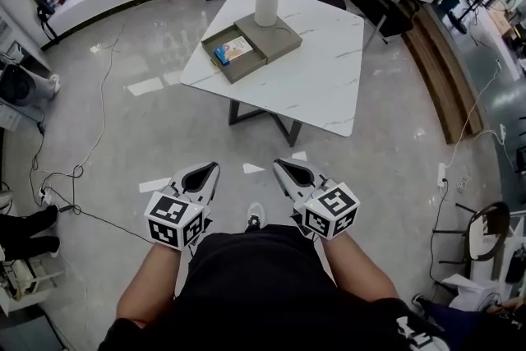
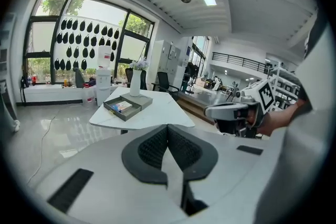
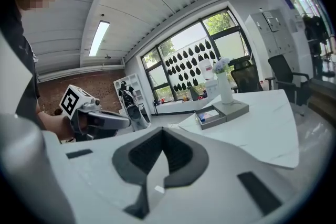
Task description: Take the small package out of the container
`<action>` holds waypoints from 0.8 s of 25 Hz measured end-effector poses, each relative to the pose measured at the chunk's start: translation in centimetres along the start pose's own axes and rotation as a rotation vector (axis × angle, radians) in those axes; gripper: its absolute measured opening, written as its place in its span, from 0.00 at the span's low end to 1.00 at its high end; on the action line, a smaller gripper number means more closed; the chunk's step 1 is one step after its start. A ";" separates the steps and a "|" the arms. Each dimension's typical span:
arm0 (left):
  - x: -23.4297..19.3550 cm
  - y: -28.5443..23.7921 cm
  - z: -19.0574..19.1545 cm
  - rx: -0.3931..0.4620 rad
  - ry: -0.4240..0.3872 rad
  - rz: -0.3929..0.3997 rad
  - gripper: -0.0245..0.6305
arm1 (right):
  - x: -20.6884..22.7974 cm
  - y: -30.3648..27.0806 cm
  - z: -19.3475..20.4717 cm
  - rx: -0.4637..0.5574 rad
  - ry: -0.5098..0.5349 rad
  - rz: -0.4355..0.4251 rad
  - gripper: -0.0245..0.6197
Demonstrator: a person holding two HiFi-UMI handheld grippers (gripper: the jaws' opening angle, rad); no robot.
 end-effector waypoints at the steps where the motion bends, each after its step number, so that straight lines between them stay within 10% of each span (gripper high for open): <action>1: -0.2 -0.4 -0.4 0.002 0.017 0.003 0.04 | 0.7 -0.3 -0.2 0.001 -0.004 -0.004 0.04; 20: -3.1 -5.7 -3.6 -0.022 0.016 0.008 0.04 | 6.5 -3.4 -1.0 -0.014 -0.075 0.006 0.04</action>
Point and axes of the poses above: the fingertips, and each gripper's own axes: y backward along the fingers, x to its right, z out of its underside, the point moved 9 cm from there along y, backward along the fingers, and after that the axes turned 10 degrees about -x, right-handed, at the moved point
